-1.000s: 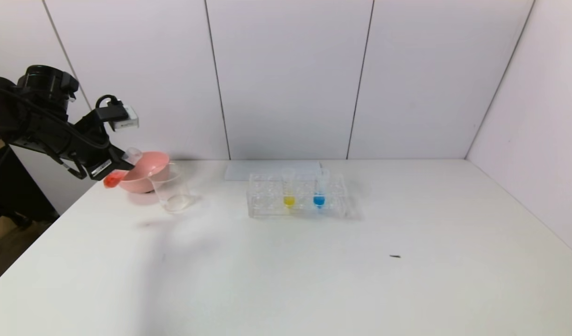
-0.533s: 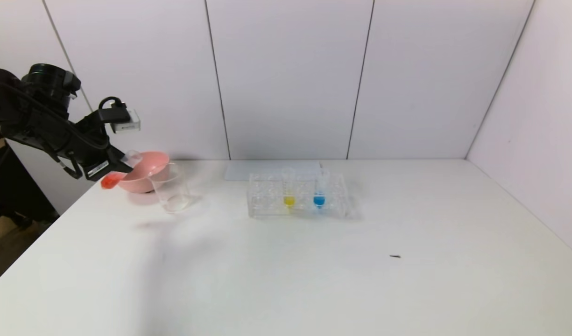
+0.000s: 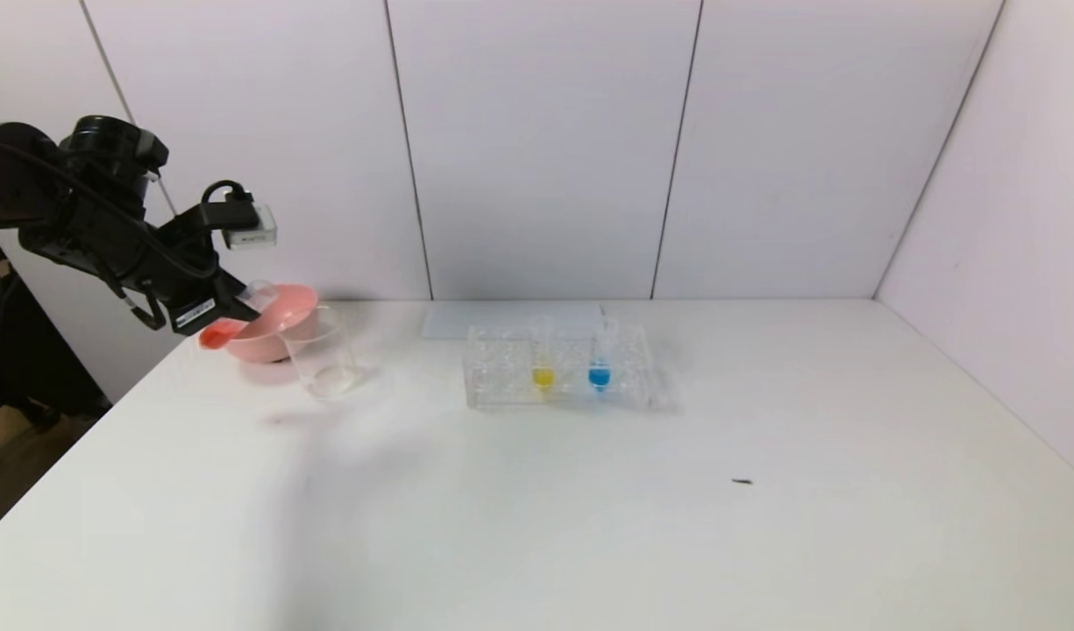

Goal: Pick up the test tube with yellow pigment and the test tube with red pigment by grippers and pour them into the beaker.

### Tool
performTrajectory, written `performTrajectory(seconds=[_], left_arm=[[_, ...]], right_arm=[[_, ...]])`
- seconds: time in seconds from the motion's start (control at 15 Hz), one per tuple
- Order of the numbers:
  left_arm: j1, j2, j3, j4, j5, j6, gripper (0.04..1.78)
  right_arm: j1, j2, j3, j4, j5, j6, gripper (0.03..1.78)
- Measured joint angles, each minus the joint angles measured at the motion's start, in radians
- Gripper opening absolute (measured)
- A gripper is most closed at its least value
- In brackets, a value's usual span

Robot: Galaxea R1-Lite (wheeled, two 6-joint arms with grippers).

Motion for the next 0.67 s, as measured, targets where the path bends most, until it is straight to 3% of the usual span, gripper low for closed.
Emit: performTrajectory(seconds=[0.67], left_arm=[[-0.019,0.035,-0.054,0.064,0.090,0.067,0.43]], right_arm=[[0.000,0.000,0.000,0.000,0.000,0.000,1.70]])
